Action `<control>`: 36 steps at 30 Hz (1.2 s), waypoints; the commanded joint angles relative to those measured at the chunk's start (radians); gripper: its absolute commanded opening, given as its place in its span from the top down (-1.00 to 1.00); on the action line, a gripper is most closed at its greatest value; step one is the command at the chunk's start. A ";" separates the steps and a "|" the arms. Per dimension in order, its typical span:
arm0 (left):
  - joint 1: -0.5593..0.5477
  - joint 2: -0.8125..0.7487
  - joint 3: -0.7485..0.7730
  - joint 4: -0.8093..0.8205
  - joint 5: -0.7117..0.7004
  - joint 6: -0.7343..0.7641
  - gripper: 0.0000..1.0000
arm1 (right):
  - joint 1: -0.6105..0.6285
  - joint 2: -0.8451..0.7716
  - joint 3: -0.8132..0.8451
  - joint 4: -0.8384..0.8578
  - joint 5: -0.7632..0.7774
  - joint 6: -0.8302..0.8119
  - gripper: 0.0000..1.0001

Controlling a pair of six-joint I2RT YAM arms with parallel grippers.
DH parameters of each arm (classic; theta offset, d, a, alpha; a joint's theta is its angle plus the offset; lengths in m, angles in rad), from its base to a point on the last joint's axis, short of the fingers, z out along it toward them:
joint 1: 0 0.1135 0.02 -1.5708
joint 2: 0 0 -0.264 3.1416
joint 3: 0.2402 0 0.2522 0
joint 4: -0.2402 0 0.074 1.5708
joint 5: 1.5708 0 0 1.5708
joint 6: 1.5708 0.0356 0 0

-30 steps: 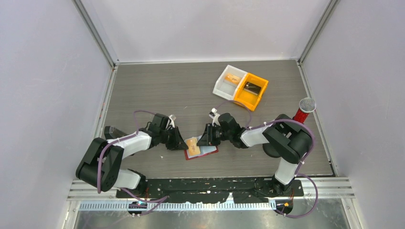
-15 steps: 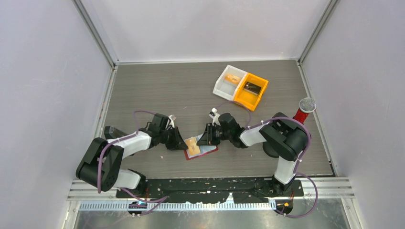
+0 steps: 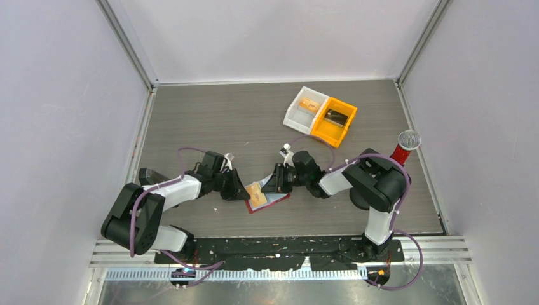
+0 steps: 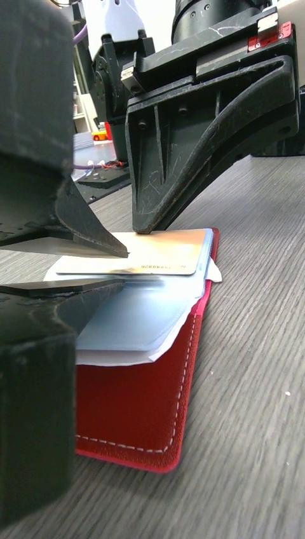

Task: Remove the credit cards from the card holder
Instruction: Remove the credit card from the card holder.

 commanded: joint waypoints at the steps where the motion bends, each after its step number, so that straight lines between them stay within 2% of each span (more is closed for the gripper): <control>1: -0.007 0.029 -0.032 -0.010 -0.050 0.021 0.76 | 0.027 0.007 0.010 0.138 -0.091 0.056 0.53; 4: -0.007 0.027 -0.032 -0.010 -0.050 0.021 0.74 | 0.027 0.001 0.010 0.126 -0.100 0.052 0.57; 11: -0.008 0.022 -0.035 -0.016 -0.054 0.022 0.73 | 0.026 -0.054 0.030 -0.065 -0.084 -0.045 0.55; 14: -0.007 0.020 -0.035 -0.018 -0.055 0.021 0.73 | 0.026 -0.069 0.026 -0.092 -0.078 -0.065 0.55; 22: -0.007 0.018 -0.034 -0.014 -0.052 0.015 0.73 | 0.026 -0.037 0.031 0.019 -0.119 -0.006 0.60; 26: -0.007 0.015 -0.037 -0.013 -0.052 0.014 0.72 | 0.026 -0.010 0.030 0.069 -0.116 0.021 0.42; 28: -0.007 0.013 -0.038 -0.013 -0.050 0.013 0.72 | 0.026 -0.002 0.031 0.088 -0.116 0.039 0.41; 32: -0.007 0.009 -0.037 -0.013 -0.049 0.012 0.73 | 0.026 0.009 0.039 0.101 -0.114 0.065 0.55; 36: -0.007 0.009 -0.037 -0.017 -0.053 0.015 0.73 | 0.023 0.000 0.029 0.112 -0.110 0.063 0.86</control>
